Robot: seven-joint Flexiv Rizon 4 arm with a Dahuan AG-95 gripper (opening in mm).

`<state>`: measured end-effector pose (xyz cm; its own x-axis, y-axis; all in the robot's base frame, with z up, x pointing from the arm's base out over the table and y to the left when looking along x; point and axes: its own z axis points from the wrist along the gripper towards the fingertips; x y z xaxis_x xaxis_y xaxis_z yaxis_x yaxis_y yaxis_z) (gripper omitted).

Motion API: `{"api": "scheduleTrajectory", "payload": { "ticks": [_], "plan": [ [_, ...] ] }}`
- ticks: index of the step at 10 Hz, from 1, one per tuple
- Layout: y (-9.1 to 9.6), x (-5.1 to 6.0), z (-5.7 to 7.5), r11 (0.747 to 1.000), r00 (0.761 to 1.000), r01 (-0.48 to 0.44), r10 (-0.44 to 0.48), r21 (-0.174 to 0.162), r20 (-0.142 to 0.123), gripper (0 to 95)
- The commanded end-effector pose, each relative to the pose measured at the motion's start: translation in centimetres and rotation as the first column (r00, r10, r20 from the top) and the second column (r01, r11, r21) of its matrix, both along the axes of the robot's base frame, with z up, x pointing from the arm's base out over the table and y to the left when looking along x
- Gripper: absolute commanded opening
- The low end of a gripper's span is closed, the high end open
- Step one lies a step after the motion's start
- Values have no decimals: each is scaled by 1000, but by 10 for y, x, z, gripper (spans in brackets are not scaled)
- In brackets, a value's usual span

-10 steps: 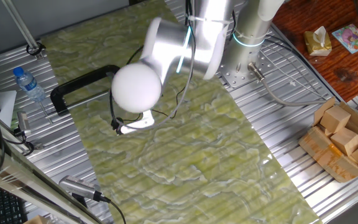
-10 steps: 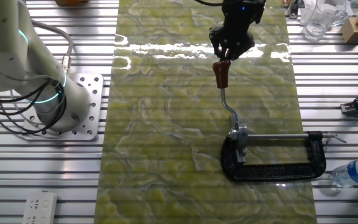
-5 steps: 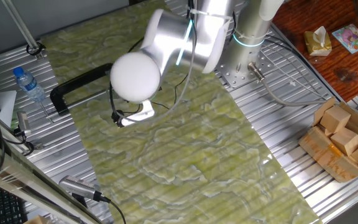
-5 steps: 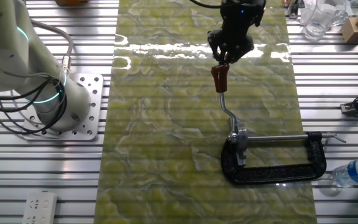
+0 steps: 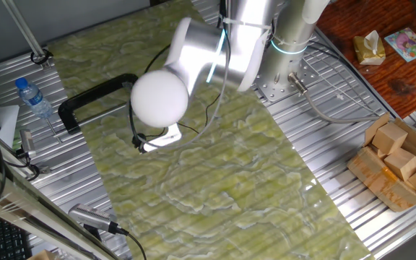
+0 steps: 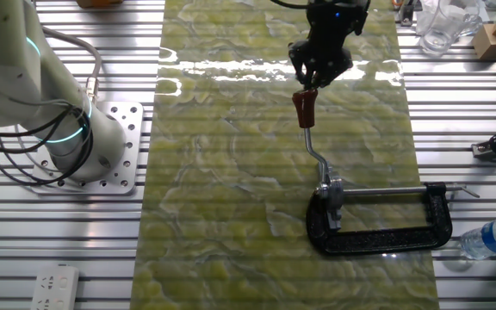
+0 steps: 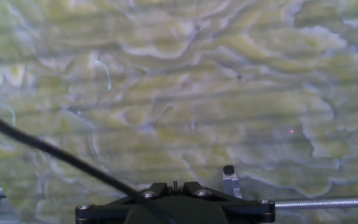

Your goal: Pull up the lever

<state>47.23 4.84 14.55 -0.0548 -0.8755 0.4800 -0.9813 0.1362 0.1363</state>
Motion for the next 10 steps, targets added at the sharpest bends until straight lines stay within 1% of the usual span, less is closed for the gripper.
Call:
{"api": "scheduleTrajectory", "payload": {
  "ticks": [1, 3, 4, 5, 6, 7, 9, 10],
  "plan": [
    [-1, -6, -2, 999, 1000, 22, -22, 39, 15, 0],
    [-3, -11, -4, 1000, 1000, 2, -2, 23, 11, 0],
    [-5, -11, -3, 1000, 1000, -19, 19, 17, 5, 0],
    [-5, -11, -3, 1000, 1000, -19, 19, 17, 5, 0],
    [-10, -12, -1, 999, 999, -36, 36, 19, -5, 0],
    [-11, -12, 0, 999, 999, -47, 47, 9, -14, 0],
    [-10, -13, 3, 999, 999, -39, 39, 4, -18, 0],
    [-9, -12, 5, 999, 999, -44, 43, -9, -22, 0]
  ]
}}
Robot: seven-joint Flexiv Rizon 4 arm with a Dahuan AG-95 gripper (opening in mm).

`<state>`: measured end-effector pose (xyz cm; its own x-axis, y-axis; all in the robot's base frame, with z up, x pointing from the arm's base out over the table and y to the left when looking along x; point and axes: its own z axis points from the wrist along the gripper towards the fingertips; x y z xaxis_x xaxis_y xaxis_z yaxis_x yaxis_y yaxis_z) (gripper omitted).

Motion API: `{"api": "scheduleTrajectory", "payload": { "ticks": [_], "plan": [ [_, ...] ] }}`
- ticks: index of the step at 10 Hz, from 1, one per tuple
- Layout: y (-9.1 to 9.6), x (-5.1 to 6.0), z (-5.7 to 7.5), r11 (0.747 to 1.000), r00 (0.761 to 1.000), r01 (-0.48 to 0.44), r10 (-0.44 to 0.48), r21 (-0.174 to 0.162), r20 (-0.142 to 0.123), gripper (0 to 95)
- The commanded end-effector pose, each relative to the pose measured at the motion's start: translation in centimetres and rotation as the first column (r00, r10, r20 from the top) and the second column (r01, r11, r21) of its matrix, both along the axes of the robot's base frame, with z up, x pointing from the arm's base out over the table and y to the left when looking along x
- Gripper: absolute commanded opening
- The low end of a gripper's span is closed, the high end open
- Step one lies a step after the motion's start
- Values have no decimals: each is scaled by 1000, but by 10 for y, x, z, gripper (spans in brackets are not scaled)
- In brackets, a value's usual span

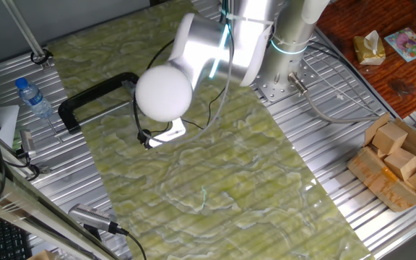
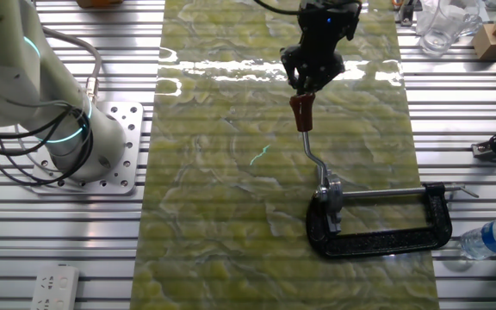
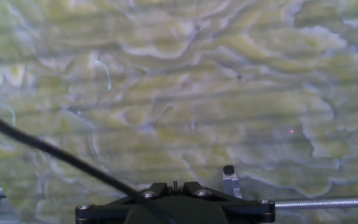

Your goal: Pull up the lever

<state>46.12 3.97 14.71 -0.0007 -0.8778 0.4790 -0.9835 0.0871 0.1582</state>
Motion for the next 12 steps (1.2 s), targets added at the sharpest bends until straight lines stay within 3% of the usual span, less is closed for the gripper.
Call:
{"api": "scheduleTrajectory", "payload": {
  "ticks": [1, 3, 12],
  "plan": [
    [0, -1, 5, 1000, 1000, 2, -2, -18, -3, 0],
    [1, -3, 9, 999, 1000, -18, 18, -40, -11, 0],
    [-26, -3, 26, 998, 998, -59, 59, -20, -28, 0]
  ]
}}
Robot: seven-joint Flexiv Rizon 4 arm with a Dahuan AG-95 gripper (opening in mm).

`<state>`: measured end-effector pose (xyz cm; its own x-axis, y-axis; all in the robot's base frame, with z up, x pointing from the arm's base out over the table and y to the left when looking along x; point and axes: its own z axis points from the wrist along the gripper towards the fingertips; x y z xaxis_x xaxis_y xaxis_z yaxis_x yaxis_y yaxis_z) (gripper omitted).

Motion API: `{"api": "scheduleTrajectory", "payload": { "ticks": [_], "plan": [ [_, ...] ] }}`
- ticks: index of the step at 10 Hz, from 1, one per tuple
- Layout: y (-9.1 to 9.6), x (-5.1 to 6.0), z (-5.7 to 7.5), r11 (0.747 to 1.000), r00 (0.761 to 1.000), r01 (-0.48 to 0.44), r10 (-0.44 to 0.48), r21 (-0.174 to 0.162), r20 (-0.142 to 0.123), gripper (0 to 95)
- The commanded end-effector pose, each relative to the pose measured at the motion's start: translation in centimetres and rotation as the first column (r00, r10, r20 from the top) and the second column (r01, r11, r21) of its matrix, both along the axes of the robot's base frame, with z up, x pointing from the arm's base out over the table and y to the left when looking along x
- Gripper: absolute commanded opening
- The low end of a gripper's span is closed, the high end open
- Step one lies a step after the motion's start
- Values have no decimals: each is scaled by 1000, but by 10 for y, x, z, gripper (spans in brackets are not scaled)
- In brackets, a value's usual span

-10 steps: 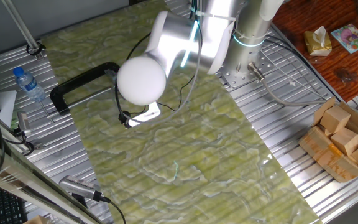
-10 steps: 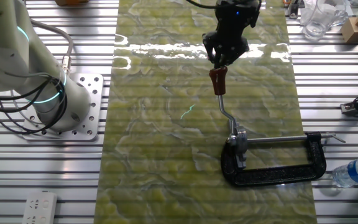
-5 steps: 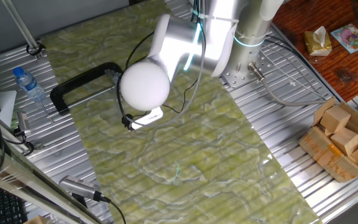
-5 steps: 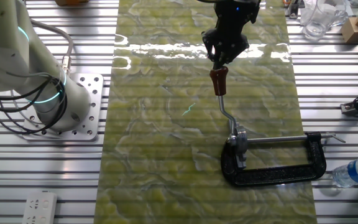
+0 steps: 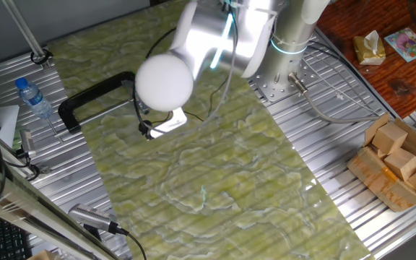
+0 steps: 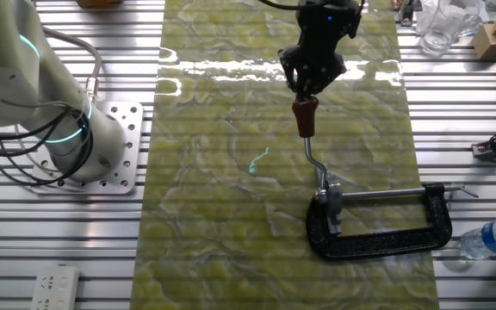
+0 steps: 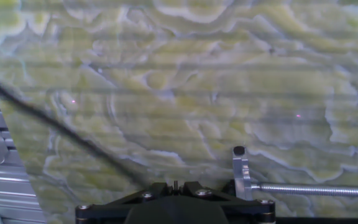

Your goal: Pull up the lever

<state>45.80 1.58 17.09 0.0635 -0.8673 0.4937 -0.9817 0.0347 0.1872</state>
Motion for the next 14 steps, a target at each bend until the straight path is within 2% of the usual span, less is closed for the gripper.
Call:
{"api": "scheduleTrajectory", "payload": {
  "ticks": [1, 7, 11, 14],
  "plan": [
    [-5, 1, 4, 1000, 1000, -2, 2, -1, 3, 0],
    [-27, 3, 22, 999, 1000, -26, 26, 32, -9, 0],
    [-42, 1, 32, 998, 999, -44, 44, 49, -8, 0],
    [-63, -1, 40, 995, 998, -65, 66, 78, -10, 0]
  ]
}}
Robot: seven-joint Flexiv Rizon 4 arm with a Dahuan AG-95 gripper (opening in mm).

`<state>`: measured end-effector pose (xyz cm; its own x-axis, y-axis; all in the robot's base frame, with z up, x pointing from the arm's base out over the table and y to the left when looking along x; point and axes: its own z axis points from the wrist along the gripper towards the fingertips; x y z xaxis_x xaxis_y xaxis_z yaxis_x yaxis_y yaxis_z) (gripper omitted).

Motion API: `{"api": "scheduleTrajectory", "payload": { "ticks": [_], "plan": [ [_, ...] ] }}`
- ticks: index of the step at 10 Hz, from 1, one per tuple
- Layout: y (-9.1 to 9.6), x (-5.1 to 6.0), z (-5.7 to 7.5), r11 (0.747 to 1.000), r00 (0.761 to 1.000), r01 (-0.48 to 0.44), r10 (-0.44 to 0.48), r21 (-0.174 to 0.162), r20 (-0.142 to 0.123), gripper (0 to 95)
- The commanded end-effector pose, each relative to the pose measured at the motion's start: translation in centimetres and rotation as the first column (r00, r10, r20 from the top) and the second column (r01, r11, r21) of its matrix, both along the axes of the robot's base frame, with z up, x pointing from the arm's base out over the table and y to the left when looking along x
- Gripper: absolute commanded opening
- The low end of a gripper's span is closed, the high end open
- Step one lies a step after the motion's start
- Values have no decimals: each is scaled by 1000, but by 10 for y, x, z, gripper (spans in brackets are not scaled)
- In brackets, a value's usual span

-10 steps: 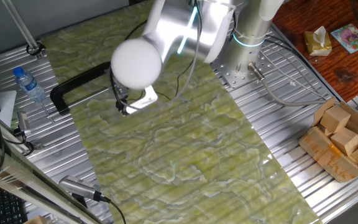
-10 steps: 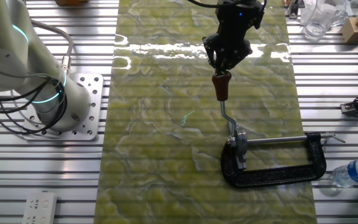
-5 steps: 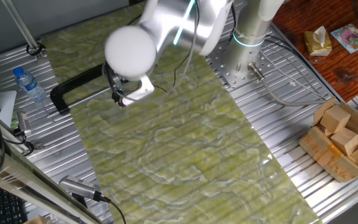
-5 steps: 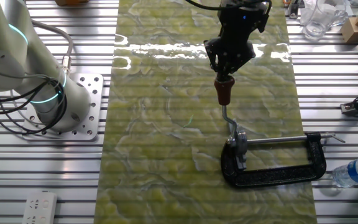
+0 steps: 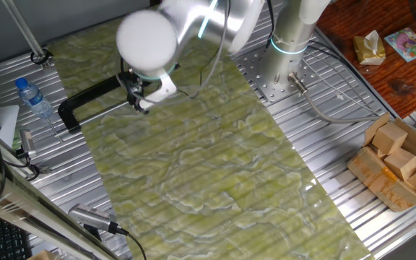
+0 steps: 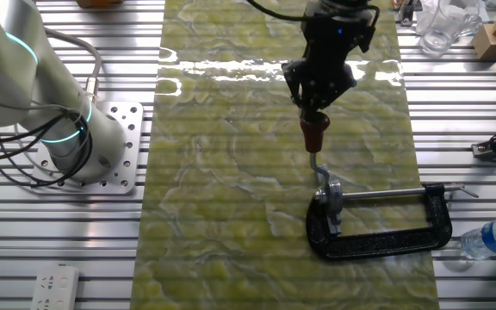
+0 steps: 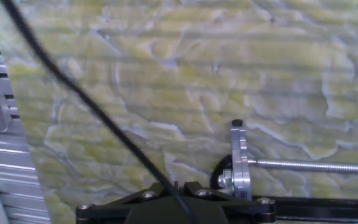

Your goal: Pull up the lever

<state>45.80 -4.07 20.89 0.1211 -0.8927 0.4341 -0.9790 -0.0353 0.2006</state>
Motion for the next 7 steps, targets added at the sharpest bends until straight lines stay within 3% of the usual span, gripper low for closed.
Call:
{"api": "scheduleTrajectory", "payload": {
  "ticks": [1, 7],
  "plan": [
    [-11, 0, 5, 1000, 1000, -7, 7, 11, 1, 0],
    [-38, 10, 11, 999, 1000, -12, 12, 34, 5, 0]
  ]
}}
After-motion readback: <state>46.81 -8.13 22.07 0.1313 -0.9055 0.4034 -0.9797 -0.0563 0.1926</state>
